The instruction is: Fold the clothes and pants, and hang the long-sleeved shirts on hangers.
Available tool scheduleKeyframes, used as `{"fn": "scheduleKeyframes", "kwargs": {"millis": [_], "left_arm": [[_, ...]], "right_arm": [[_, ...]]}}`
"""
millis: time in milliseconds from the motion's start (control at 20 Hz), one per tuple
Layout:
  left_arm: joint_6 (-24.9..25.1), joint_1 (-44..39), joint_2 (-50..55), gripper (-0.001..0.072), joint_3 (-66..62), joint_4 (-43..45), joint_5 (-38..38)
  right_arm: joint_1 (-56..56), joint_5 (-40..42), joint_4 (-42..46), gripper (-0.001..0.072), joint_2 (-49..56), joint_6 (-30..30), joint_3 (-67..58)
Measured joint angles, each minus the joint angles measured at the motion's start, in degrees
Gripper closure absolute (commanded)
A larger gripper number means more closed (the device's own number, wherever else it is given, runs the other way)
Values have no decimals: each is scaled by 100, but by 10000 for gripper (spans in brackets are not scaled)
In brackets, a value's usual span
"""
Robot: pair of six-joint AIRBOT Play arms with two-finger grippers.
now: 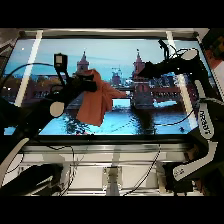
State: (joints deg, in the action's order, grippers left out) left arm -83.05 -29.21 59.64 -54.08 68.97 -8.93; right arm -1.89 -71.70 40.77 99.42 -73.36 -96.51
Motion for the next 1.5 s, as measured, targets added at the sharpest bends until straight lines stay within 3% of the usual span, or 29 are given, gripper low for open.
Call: {"fn": "scheduleKeyframes", "kwargs": {"millis": [300, 600, 1200, 1500], "left_arm": [[13, -772, -72, 690, -1189, 17, -501], [4, -1228, -59, 689, -1499, 13, -658], [-4, -127, 118, 690, -1552, 673, -831], [-4, -214, 767, 689, -1552, 734, -1821]], "right_arm": [[-435, 883, 57, 702, 0, -616, 0], [-868, 1043, 153, 702, 0, -970, 0], [-981, 837, 179, 702, -7, -1064, 0], [-981, 811, 168, 701, -7, -1064, 0]]}}
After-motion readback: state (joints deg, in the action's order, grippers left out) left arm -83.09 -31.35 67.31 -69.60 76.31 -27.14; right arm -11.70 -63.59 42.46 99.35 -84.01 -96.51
